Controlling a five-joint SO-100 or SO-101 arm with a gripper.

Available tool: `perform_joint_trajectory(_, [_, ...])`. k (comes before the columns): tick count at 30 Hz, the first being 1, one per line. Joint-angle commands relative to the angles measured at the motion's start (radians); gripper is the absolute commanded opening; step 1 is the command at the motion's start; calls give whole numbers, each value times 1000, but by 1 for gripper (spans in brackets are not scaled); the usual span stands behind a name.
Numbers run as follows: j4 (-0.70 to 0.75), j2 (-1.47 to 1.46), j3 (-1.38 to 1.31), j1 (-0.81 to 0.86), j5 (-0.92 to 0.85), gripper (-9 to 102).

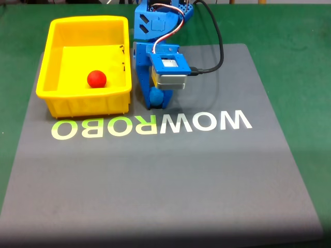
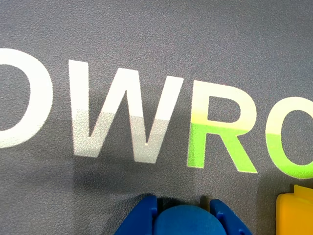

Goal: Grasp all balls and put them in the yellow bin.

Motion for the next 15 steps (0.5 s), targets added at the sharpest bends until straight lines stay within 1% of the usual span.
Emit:
perform_joint_trajectory(1, [2, 38, -52, 6, 0, 0])
perform_joint_trajectory(7, [-26, 92, -63, -41, 37, 0])
perform_joint_trajectory(15, [-18, 210, -167, -75, 110, 0])
